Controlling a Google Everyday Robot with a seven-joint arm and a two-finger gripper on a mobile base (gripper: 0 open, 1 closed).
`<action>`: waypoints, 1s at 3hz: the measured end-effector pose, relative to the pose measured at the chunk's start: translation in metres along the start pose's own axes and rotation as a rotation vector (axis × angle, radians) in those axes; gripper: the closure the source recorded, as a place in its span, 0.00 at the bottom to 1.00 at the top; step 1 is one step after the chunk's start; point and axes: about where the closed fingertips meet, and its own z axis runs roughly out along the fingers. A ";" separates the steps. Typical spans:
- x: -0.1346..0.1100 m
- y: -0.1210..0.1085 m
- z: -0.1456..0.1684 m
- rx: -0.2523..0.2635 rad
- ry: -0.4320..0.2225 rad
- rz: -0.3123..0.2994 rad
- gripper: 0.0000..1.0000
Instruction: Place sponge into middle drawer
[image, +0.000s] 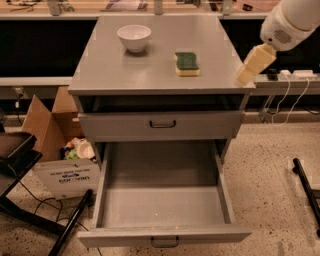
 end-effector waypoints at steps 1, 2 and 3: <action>-0.005 -0.040 0.050 0.000 0.068 0.152 0.00; 0.010 -0.078 0.121 -0.018 0.151 0.404 0.00; 0.006 -0.095 0.157 -0.027 0.131 0.513 0.00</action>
Offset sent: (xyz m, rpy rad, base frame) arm 0.2158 -0.0664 -0.0311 0.1808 0.0879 -0.6120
